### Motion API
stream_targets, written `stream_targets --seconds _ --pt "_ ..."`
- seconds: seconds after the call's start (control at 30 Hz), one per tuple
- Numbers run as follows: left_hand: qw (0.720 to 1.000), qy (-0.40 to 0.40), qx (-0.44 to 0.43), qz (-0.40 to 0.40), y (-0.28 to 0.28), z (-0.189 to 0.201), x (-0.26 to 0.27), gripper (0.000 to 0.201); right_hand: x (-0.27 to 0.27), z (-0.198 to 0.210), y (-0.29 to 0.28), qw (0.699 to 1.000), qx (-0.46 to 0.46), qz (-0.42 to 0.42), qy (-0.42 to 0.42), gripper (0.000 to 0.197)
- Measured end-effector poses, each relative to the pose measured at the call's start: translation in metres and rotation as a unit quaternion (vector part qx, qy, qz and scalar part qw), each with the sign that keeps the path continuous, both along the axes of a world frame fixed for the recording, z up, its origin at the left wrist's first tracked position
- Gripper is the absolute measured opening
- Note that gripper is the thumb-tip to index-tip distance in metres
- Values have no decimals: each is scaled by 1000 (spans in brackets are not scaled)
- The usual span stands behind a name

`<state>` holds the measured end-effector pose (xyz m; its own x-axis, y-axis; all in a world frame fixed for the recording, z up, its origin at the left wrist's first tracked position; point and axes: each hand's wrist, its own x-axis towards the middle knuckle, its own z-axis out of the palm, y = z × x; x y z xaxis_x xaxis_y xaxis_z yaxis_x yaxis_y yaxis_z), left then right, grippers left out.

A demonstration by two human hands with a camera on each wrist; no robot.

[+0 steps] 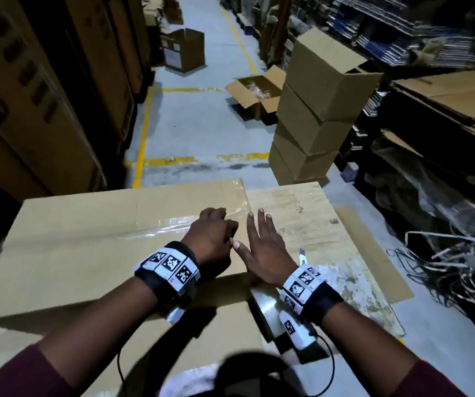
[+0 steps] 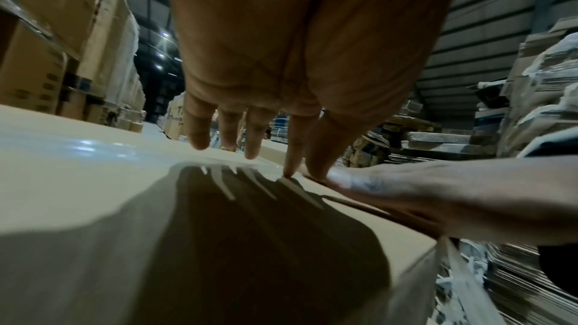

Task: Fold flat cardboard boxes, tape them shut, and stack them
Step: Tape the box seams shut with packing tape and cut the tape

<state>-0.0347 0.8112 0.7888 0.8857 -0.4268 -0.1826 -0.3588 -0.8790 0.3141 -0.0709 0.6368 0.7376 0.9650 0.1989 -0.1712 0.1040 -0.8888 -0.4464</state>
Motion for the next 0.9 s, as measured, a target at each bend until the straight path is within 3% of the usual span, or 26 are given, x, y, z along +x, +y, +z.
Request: stream_targets --seconds 0.1,0.2,0.27,0.33,0.43,0.5,0.6,0.7,0.77,0.8,0.83,0.9 --pt "998 0 -44 39 -3 7 -20 29 8 13 -35 993 103 55 -6 58" --pt "984 4 -155 85 -13 11 -45 11 18 5 -84 967 221 -94 -87 26" --pt "977 37 -173 119 -18 7 -64 19 24 -23 -113 973 141 -180 16 24" --pt "978 44 -127 163 -28 -5 -86 31 21 -58 -137 968 20 -171 180 29" --pt "963 78 -73 247 -45 -34 -121 43 9 -101 -162 954 -12 -179 241 38" --pt "928 133 -135 320 -57 -56 -140 46 -2 -124 -167 956 -2 -191 223 34" --pt "822 197 -323 426 -84 -79 -156 54 -13 -148 -170 962 -8 -189 197 36" --pt "736 211 -432 477 -110 -94 -154 75 -15 -156 -173 965 -17 -160 206 26" --pt "696 204 -459 513 -120 -101 -151 95 -14 -157 -171 955 44 -162 246 19" --pt "677 200 -472 528 -124 -103 -149 98 -14 -155 -166 937 131 -181 268 15" --pt "665 195 -480 538 -127 -107 -148 93 -14 -150 -162 914 217 -200 278 9" --pt "674 166 -465 549 -130 -109 -143 68 -12 -126 -153 885 317 -215 263 5"
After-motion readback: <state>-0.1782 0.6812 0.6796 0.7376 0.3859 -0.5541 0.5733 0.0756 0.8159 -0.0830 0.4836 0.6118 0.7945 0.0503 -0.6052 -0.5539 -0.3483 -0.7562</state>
